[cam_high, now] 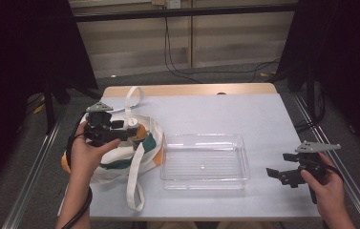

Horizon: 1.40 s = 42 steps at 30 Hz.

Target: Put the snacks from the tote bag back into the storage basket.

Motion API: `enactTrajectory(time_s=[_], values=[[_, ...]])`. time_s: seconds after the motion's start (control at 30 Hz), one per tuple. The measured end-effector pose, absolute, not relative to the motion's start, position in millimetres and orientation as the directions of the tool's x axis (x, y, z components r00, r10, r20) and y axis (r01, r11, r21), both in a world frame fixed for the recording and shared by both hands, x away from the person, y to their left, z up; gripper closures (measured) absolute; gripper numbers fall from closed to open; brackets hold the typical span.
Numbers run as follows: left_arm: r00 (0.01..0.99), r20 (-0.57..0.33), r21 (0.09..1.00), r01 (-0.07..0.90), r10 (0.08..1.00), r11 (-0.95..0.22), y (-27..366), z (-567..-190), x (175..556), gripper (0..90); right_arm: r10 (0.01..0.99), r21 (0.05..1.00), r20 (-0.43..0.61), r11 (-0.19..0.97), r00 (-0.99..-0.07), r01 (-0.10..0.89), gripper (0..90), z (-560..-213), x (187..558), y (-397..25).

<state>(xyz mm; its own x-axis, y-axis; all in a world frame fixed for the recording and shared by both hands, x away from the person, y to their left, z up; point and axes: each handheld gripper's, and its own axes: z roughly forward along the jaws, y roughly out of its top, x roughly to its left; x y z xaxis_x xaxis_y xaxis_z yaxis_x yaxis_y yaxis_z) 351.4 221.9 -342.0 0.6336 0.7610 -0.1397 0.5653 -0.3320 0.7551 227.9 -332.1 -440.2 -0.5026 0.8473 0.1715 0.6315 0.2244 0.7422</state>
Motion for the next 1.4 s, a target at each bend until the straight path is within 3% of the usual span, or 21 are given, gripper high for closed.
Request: enactTrajectory(time_s=[0.4,1.4], values=[[0.649,-0.085,0.684,0.590,0.756,-0.429,214,-334,365,40.3,0.845,0.744,0.172,0.225,-0.506,0.629,5.1,-440,228,-332],[0.666,-0.085,0.569,0.643,0.741,-0.513,199,-328,383,52.0,0.845,0.740,0.174,0.227,-0.506,0.633,5.1,-439,228,-332]])
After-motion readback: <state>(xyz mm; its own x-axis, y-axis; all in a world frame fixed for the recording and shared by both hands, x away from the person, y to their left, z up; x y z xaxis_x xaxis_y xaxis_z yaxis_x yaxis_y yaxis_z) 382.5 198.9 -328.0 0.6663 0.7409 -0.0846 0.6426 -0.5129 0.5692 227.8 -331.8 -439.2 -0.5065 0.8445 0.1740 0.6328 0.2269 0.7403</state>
